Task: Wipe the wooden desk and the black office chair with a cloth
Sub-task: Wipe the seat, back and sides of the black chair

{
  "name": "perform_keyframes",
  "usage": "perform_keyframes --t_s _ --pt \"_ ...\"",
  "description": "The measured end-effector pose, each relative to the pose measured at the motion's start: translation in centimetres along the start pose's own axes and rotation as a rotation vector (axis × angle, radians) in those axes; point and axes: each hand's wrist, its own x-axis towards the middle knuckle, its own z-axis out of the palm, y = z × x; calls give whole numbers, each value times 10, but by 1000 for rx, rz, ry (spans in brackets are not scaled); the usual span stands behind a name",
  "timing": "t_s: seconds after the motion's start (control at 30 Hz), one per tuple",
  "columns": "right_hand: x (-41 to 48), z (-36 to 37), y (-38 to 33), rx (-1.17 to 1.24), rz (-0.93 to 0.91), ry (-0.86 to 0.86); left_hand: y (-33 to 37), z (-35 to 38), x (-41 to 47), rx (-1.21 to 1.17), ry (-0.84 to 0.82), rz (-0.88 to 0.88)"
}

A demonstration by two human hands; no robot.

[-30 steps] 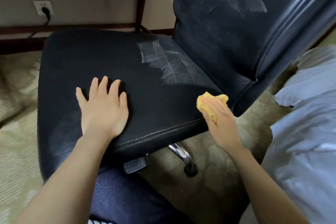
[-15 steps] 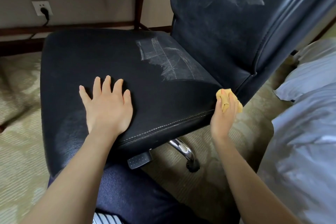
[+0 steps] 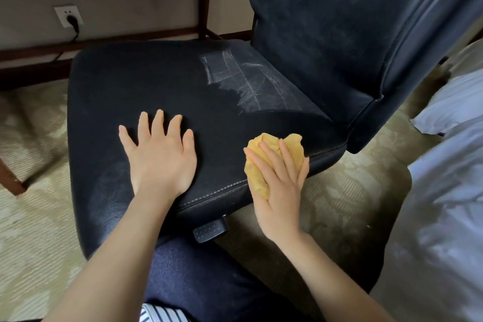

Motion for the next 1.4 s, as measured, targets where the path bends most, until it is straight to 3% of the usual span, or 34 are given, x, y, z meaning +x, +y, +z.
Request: perform_keyframes --t_s 0.13,0.3,0.47,0.6,0.8,1.03,1.2,1.4 --pt "26 -20 18 -62 -97 -247 0 1 0 9 -12 -7" --pt "46 -28 41 -206 -152 -269 -1 2 2 0 -9 -12" --pt "82 -41 82 -306 112 -211 -2 2 1 6 -9 -5" --pt "113 -47 113 -388 376 -286 0 2 2 -5 -9 -8" --pt "147 -20 121 -441 477 -246 1 2 1 -19 8 -12" --pt "188 14 88 -319 333 -344 4 2 1 -22 -5 -31" --pt "178 28 55 -211 -4 -453 2 1 0 -27 1 -39" --pt "125 6 36 -17 -256 -449 1 -1 0 -38 1 -39"
